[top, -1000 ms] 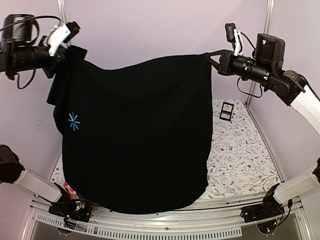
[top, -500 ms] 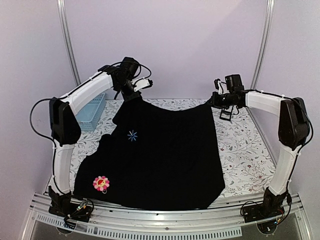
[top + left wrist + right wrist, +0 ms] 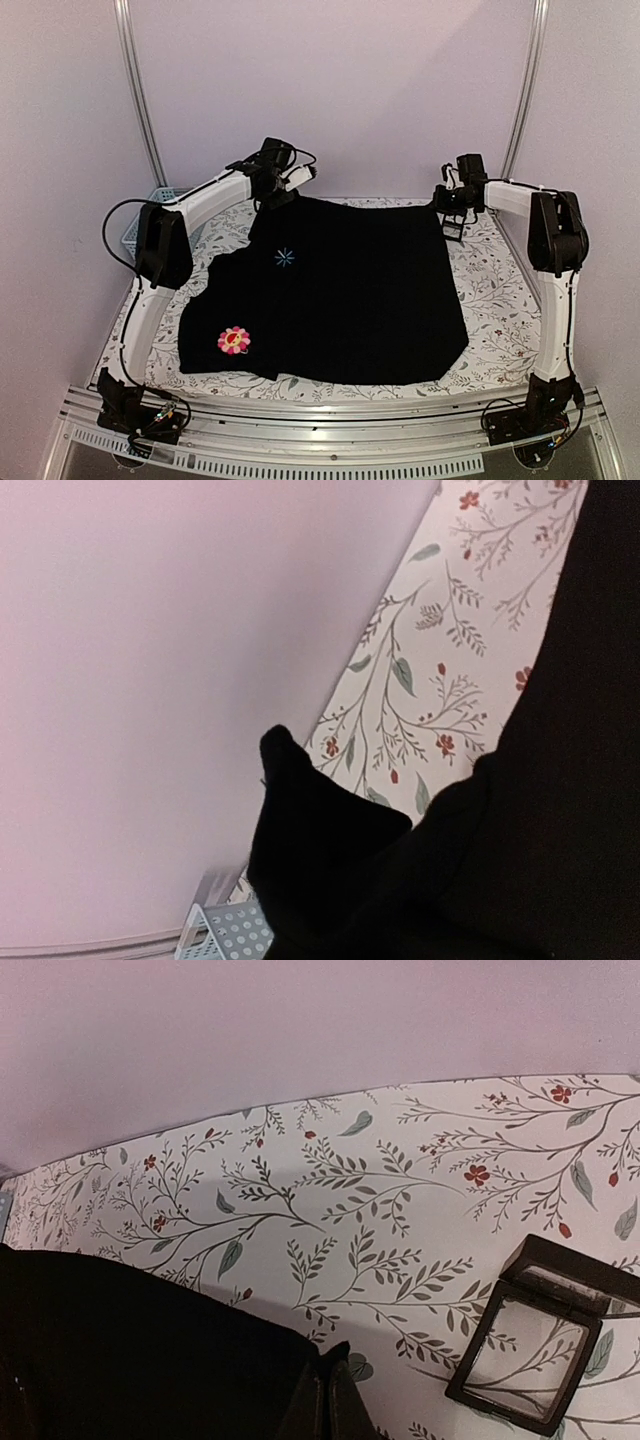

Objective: Pin the brooch onto the clothing
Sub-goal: Flatten out the clothing with brooches at the center of the board.

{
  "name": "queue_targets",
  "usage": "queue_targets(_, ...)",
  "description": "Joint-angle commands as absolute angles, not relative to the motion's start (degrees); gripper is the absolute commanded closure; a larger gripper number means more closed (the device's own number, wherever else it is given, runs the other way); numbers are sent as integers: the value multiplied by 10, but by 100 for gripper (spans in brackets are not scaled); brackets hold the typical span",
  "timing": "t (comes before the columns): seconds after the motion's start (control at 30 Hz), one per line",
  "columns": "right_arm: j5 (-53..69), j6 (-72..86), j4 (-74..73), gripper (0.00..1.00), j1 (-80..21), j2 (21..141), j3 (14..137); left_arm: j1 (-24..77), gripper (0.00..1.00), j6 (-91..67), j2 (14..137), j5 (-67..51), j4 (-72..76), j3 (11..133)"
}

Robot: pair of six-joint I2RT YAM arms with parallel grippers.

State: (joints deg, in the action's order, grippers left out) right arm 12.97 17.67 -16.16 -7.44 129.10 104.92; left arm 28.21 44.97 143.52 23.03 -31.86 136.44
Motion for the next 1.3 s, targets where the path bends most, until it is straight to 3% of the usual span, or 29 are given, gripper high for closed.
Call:
queue_targets(0.0, 118, 159, -160, 100, -63, 1316, 1095, 275, 100, 446, 1451, 257, -192, 1400)
queue_targets(0.13, 112, 155, -157, 100, -64, 1328, 1117, 270, 99, 458, 1469, 264, -151, 1422)
queue_targets(0.17, 109, 155, -154, 100, -63, 1329, 1117, 270, 92, 464, 1473, 265, -147, 1426)
queue_targets(0.23, 101, 154, -150, 96, -63, 1332, 1121, 270, 64, 468, 1475, 270, -145, 1426)
queue_targets(0.27, 99, 154, -151, 89, -62, 1334, 1125, 270, 53, 469, 1476, 274, -145, 1425)
queue_targets(0.33, 98, 151, -164, 61, -62, 1337, 1141, 267, 34, 475, 1475, 285, -143, 1427)
queue_targets(0.4, 86, 148, -186, 46, -63, 1339, 1163, 262, 20, 474, 1472, 299, -147, 1431)
queue_targets(0.5, 54, 137, -216, 26, -63, 1324, 1179, 245, 8, 456, 1455, 307, -187, 1438)
queue_targets(0.63, 20, 114, -271, 24, -72, 1271, 1165, 221, 4, 396, 1374, 243, -318, 1399)
queue_targets(0.77, 3, 85, -326, 25, -115, 1201, 1095, 209, 5, 395, 1232, 123, -417, 1228)
queue_targets(0.93, 3, 116, -351, 30, -181, 1109, 946, 188, 25, 411, 1121, 77, -478, 1045)
queue_targets(1.07, -20, 175, -367, 32, -211, 1069, 856, 151, 27, 390, 1132, 69, -448, 1003)
queue_targets(1.27, -71, 257, -419, 29, -220, 1050, 768, 175, 16, 415, 1266, 61, -448, 1107)
